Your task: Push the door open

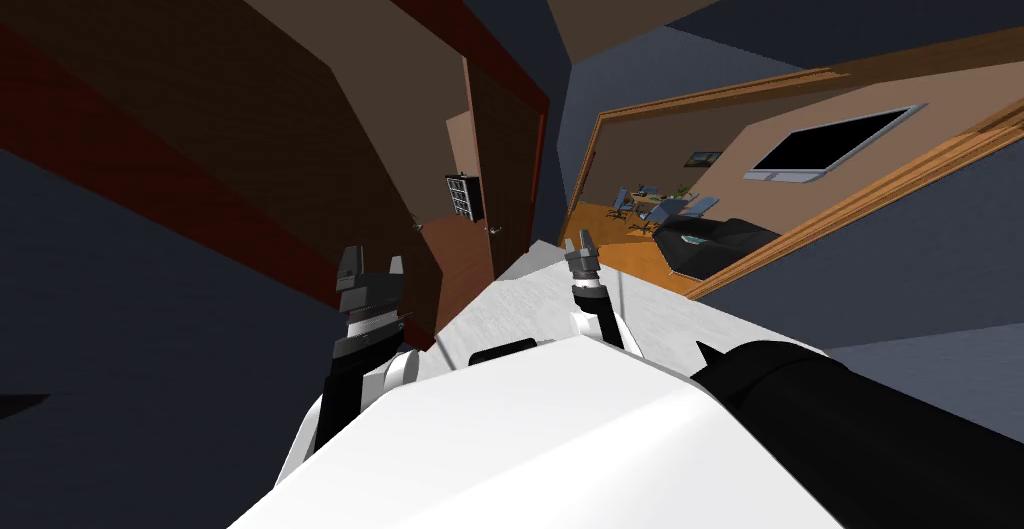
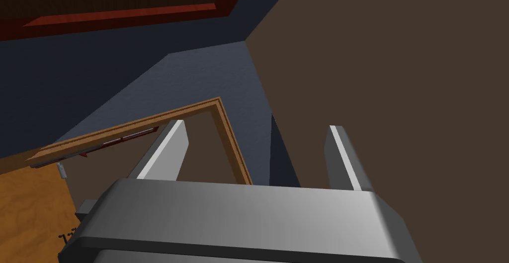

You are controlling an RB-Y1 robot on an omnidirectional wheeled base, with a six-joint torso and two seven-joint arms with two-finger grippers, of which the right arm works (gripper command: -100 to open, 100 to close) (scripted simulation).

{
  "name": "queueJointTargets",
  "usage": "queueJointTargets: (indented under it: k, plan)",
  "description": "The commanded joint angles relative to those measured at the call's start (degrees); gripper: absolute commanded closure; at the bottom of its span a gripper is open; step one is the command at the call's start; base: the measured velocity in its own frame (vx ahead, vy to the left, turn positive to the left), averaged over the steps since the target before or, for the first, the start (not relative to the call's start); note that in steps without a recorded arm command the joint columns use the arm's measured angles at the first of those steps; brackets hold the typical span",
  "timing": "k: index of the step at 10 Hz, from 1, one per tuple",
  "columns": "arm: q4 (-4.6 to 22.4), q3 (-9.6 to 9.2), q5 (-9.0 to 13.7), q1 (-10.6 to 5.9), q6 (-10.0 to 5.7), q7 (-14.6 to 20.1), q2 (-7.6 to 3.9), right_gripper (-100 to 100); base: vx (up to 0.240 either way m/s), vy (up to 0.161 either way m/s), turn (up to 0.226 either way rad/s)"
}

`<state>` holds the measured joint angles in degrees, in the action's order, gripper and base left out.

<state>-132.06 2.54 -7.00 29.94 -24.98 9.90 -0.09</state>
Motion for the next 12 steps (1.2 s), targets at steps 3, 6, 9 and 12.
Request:
queueJointTargets:
  k: [3,6,9,12]
  plan:
    - [4.1,-1.14,-0.1,-1.71,-0.95,0.2,-0.84,-100,0.091,-0.013,0.012]
    - [8.0,-2.25,-0.3,-3.37,-1.87,0.3,-1.50,-100,0.143,-0.039,0.017]
    - [11.7,-3.27,-0.4,-4.90,-2.72,0.5,-2.03,-100,0.089,-0.019,0.013]
    - [15.8,-4.42,-0.5,-6.63,-3.67,0.6,-2.57,-100,0.084,-0.033,0.014]
